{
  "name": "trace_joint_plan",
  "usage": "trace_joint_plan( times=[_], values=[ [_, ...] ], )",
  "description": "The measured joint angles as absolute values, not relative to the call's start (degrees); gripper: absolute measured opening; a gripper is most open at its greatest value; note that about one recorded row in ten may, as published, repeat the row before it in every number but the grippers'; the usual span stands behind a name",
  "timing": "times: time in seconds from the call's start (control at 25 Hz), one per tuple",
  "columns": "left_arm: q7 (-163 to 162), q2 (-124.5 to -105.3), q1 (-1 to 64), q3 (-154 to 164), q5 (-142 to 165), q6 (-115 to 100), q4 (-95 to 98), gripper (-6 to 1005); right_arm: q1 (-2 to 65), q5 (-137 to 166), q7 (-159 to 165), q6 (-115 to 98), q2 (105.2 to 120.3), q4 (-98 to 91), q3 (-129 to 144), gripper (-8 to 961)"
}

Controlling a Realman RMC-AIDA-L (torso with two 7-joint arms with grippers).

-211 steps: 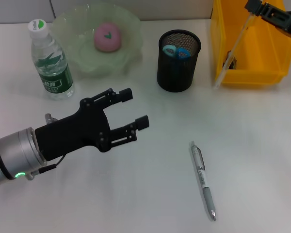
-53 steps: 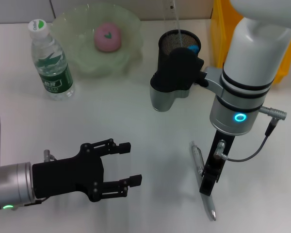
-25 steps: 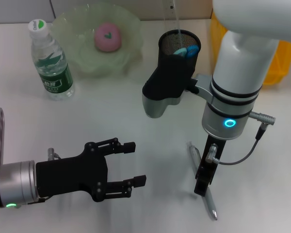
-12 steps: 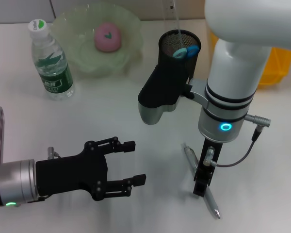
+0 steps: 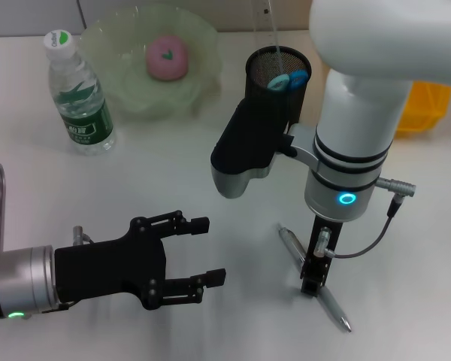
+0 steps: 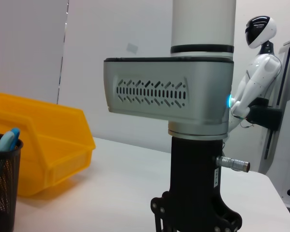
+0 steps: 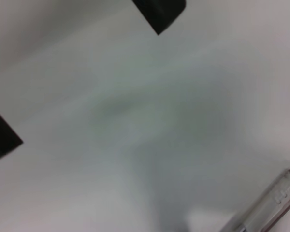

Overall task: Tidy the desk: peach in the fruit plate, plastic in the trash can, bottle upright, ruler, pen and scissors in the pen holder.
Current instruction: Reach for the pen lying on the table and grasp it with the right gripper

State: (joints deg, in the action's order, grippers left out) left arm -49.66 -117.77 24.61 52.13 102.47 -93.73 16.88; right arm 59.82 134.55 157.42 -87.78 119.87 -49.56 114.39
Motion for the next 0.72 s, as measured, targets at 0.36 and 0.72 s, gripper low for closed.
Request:
trace_joint_plan(
  times=[0.36, 0.72],
  values=[
    [-49.66, -117.68, 24.72, 52.11, 102.48, -93.87, 16.97, 783, 59.95, 134.64, 157.84, -87.66, 119.88, -49.75, 114.83, 479],
    [-49.66, -117.68, 24.79, 52.11, 102.48, -93.87, 17.05, 783, 60.03, 135.09, 158.03, -87.51, 119.88, -49.86, 115.4, 297]
  ],
)
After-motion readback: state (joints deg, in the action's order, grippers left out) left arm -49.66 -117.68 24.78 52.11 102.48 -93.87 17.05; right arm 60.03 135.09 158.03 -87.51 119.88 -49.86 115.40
